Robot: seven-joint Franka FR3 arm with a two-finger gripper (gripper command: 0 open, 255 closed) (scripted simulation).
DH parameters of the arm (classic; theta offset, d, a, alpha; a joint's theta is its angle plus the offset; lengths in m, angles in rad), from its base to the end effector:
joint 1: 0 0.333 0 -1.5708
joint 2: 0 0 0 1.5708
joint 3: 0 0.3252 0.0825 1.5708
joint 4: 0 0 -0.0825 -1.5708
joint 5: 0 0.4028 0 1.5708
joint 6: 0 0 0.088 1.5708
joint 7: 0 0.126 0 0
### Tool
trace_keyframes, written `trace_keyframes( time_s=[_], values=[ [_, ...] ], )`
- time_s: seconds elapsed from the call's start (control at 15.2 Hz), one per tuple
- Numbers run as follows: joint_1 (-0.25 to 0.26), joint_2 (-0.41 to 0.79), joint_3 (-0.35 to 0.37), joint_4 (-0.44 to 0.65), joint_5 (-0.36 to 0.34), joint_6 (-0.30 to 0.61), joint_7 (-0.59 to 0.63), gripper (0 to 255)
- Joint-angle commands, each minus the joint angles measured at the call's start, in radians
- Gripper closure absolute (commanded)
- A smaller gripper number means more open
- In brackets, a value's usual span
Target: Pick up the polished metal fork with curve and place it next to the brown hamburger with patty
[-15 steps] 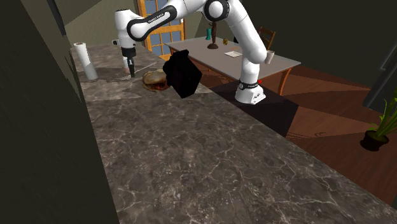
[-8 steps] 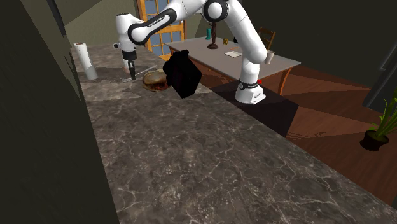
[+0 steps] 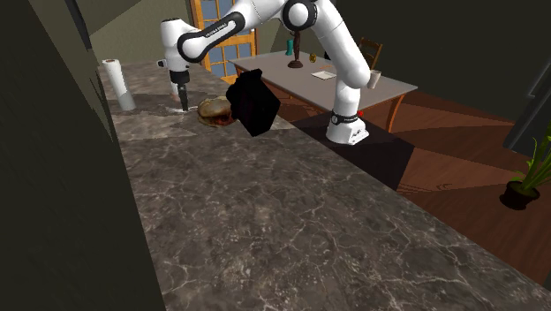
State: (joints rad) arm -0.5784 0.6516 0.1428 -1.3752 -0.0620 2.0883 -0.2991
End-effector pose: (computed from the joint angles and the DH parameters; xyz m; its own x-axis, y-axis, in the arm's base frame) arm 0.6749 -0.3417 0.3214 0.9875 -0.1390 0.0739 -0.1387 -0.9903 -0.0092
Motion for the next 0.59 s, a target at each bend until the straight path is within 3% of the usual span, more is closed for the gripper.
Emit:
trace_keyframes(
  time_s=[0.0,0.26,0.53],
  values=[
    [0.000,0.000,0.000,0.000,0.000,0.000,0.000,0],
    [-0.004,-0.051,0.004,0.046,0.007,-0.096,-0.004,0],
    [-0.004,-0.051,0.004,0.046,0.007,-0.096,-0.004,0]
  ],
)
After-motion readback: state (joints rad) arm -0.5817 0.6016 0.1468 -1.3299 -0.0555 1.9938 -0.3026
